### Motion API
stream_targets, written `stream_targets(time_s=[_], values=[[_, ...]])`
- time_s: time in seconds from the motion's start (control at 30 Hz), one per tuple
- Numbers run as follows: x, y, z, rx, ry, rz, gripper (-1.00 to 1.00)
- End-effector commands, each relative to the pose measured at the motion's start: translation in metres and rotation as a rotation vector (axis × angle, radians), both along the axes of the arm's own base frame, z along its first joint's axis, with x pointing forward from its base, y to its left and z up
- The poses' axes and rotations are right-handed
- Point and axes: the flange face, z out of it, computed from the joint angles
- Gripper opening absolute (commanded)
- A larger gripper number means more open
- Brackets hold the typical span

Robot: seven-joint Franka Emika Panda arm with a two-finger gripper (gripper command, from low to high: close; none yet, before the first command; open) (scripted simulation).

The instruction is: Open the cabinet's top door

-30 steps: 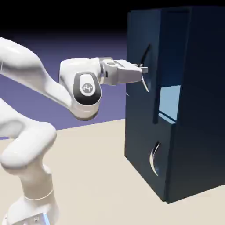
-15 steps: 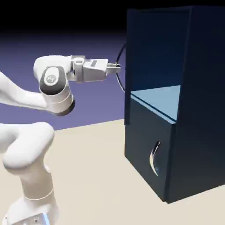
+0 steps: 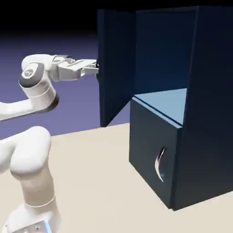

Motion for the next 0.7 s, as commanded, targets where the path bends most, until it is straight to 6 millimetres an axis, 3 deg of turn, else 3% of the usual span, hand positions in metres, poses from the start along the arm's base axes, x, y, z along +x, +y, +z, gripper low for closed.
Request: stream_targets(time_s=[0.0, 0.37, 0.67], values=[[-0.003, 0.007, 0.0, 0.0, 0.0, -0.023, -1.0], [-0.03, 0.104, 0.0, 0.0, 0.0, -0.303, -1.0], [-0.03, 0.192, 0.0, 0.0, 0.0, -0.547, -1.0]])
